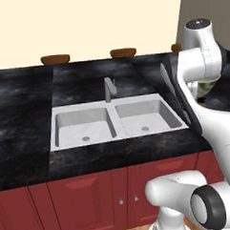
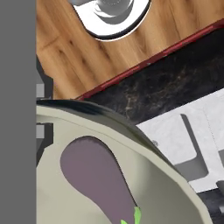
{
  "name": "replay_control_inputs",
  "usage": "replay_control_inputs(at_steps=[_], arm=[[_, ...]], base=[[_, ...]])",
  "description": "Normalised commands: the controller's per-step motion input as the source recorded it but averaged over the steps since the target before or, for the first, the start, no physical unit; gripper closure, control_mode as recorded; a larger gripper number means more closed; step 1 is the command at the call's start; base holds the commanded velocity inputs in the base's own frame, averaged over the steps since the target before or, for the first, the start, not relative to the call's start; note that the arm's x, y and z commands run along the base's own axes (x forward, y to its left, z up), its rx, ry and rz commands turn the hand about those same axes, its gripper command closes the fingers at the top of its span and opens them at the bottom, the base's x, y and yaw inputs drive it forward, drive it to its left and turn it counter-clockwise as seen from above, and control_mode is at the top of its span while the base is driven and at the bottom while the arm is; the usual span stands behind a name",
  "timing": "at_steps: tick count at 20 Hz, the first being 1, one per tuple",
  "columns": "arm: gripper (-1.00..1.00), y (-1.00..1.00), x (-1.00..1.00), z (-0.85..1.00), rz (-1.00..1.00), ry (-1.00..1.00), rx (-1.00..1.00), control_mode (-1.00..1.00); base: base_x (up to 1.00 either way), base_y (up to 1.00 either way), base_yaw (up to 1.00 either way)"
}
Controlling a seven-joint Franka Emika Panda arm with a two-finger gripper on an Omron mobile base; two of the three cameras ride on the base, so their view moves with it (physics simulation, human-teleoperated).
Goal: Pick the eggplant from the sink and place it in the bowl. Then pick the bowl and place it in the microwave. Then close the microwave door and press the start button.
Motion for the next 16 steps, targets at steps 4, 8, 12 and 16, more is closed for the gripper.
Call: replay_control_inputs(at_steps=[4, 8, 12, 16], arm=[[1.00, 0.00, 0.00, 0.00, 0.00, 0.00, 0.00, 1.00], [1.00, 0.00, 0.00, 0.00, 0.00, 0.00, 0.00, 1.00], [1.00, 0.00, 0.00, 0.00, 0.00, 0.00, 0.00, 1.00], [1.00, 0.00, 0.00, 0.00, 0.00, 0.00, 0.00, 1.00]], base=[[-0.70, 0.00, 0.00], [-0.20, -0.03, 0.36], [-0.42, -0.04, 0.91], [-0.51, 0.00, 0.91]])
